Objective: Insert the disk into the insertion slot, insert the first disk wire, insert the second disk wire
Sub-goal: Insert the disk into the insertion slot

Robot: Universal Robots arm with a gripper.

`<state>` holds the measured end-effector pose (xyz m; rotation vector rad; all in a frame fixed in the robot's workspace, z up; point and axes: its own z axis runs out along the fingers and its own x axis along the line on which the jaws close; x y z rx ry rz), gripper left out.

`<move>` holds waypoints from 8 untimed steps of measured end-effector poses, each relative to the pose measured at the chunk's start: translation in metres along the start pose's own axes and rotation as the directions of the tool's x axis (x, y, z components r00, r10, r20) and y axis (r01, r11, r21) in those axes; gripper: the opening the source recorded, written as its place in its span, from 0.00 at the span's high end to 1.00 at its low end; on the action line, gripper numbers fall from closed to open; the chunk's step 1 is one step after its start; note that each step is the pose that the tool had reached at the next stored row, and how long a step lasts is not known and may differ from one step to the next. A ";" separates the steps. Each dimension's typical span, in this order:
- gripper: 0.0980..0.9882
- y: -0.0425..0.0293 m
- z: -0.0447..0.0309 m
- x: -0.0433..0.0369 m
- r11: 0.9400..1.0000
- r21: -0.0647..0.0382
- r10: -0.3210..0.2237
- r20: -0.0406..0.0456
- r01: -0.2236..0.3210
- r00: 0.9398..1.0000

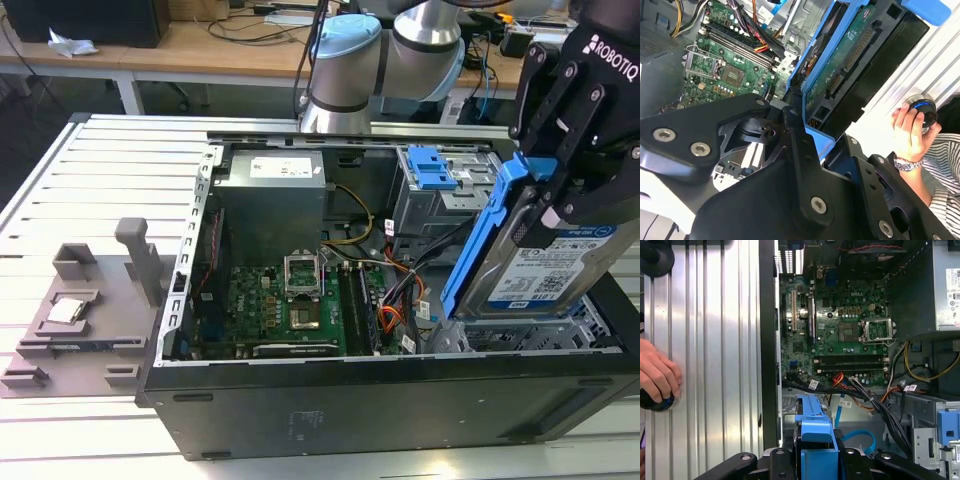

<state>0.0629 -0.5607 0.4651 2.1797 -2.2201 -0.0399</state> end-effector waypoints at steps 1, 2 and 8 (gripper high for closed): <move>0.70 -0.0001 0.0005 -0.0006 1.000 0.000 0.000 0.000 0.000 1.000; 0.70 -0.0001 0.0013 -0.0016 1.000 0.000 0.000 0.000 0.000 1.000; 0.70 -0.0084 0.0104 -0.0189 1.000 -0.001 0.000 0.000 0.000 1.000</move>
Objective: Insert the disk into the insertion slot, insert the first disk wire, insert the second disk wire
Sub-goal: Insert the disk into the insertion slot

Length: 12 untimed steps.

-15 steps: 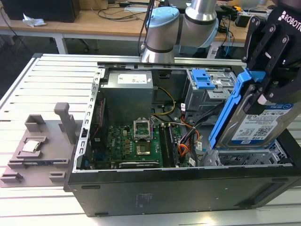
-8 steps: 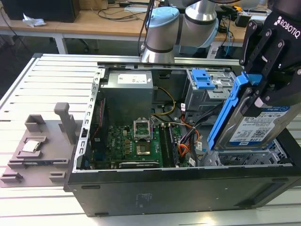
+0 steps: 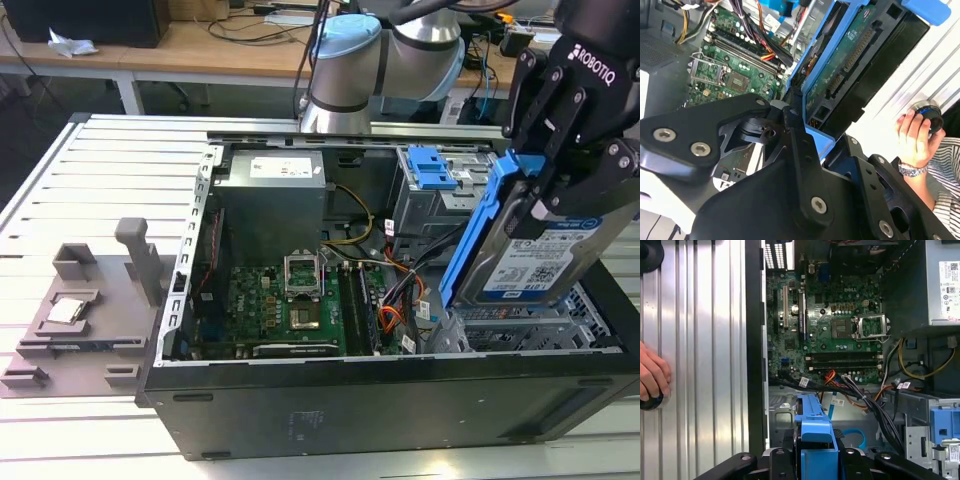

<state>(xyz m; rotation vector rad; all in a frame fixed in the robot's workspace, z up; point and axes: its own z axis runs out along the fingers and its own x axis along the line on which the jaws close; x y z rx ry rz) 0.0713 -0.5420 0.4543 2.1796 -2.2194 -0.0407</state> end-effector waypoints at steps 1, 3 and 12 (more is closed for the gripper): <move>0.70 -0.0016 0.0010 -0.0014 1.000 0.000 0.000 0.000 0.000 1.000; 0.70 -0.0069 0.0031 -0.0032 1.000 -0.001 0.000 -0.001 0.000 1.000; 0.70 -0.0212 0.0120 -0.0040 1.000 -0.002 0.000 -0.003 0.000 1.000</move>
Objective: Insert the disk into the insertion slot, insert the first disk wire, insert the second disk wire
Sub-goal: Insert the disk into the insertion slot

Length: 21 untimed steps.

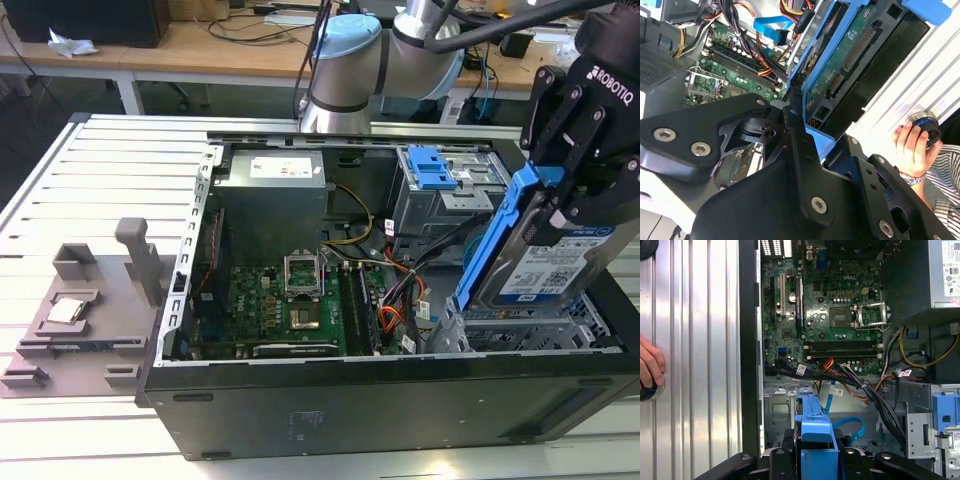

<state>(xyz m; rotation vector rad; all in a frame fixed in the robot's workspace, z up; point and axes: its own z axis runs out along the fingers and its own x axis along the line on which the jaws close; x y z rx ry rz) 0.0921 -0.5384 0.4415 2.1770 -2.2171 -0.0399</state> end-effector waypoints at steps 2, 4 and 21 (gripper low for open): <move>0.70 -0.0010 0.0021 -0.0001 1.000 0.000 0.000 0.000 0.000 1.000; 0.70 -0.0015 0.0068 -0.0010 1.000 0.000 -0.001 0.000 0.001 1.000; 0.70 -0.0025 0.0313 -0.0015 1.000 -0.001 -0.002 0.000 0.002 1.000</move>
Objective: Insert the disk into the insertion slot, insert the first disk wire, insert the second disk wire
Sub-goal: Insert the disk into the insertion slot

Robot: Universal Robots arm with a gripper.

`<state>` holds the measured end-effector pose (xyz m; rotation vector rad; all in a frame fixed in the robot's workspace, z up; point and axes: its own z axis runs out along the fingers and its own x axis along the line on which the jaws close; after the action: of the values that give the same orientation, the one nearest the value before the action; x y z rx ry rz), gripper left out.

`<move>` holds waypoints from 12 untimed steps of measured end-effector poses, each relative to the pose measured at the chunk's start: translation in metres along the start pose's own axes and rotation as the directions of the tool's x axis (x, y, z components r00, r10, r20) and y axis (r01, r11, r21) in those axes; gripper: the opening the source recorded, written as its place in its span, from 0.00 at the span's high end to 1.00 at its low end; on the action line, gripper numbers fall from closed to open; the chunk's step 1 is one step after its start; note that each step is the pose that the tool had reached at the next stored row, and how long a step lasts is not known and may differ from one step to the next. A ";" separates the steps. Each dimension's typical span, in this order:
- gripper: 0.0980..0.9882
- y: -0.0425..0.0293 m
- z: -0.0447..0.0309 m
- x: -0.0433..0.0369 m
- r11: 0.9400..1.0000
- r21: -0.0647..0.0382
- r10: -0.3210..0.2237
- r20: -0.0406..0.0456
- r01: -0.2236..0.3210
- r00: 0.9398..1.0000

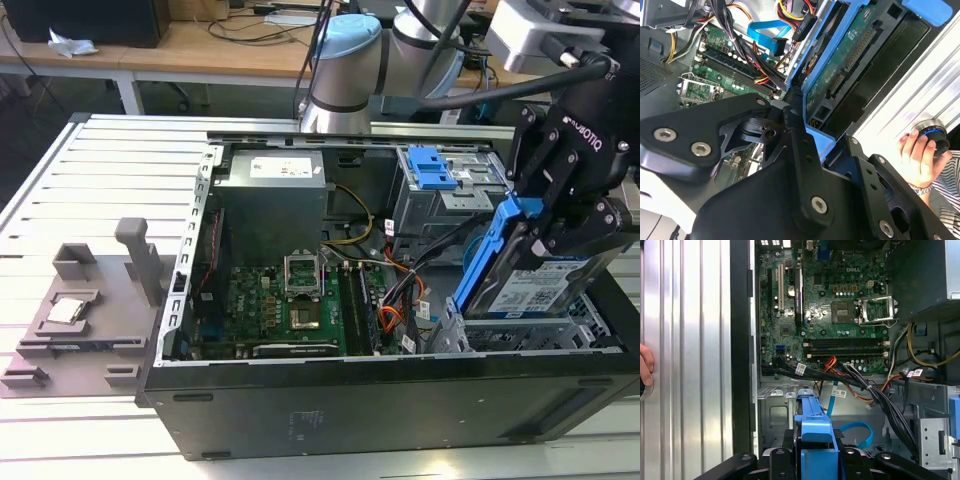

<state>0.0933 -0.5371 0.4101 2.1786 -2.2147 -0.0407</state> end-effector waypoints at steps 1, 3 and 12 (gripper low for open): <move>0.70 -0.0001 0.0020 0.0000 1.000 0.000 0.000 0.000 0.000 1.000; 0.70 -0.0002 0.0046 0.0000 1.000 0.000 0.000 0.000 0.000 1.000; 0.70 -0.0006 0.0133 -0.0001 1.000 0.000 0.000 0.000 0.000 1.000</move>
<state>0.0933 -0.5371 0.3968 2.1784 -2.2147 -0.0406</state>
